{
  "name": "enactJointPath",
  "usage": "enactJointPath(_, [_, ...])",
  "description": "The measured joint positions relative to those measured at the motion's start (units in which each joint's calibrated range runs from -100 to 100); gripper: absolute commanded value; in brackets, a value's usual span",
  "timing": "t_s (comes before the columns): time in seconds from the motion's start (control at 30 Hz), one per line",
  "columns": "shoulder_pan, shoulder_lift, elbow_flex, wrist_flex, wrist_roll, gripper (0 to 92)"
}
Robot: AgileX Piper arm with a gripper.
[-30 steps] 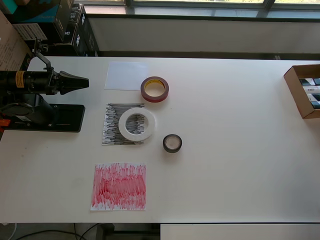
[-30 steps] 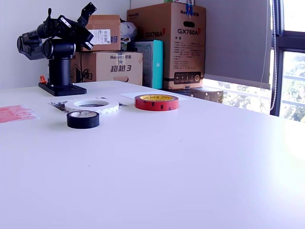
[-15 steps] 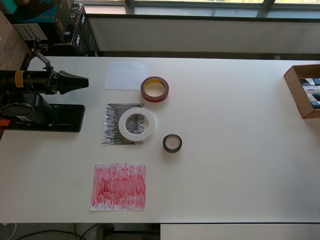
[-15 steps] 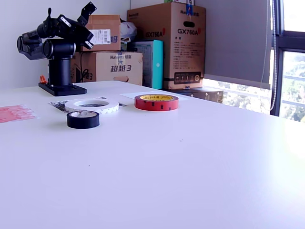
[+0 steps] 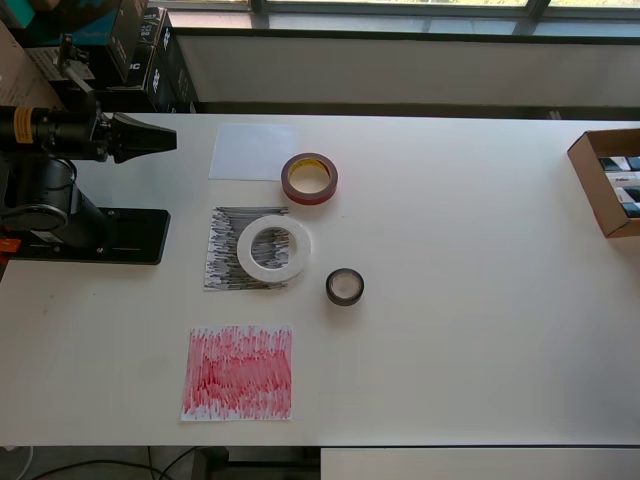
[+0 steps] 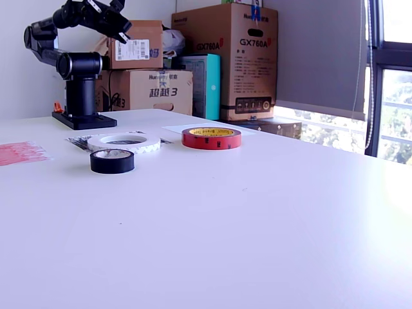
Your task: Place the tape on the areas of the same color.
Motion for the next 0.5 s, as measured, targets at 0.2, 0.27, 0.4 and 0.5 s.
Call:
enactJointPath(0.2, [-0.2, 15.92, -14.02, -0.3, 0.11, 0.2])
enactJointPath(0.27, [-0.2, 21.68, -18.82, -0.3, 0.7, 0.2])
enactJointPath(0.4, [-0.2, 31.76, -26.77, -0.3, 3.03, 0.5])
enactJointPath(0.5, [-0.2, 38.2, -32.32, -0.3, 6.13, 0.5])
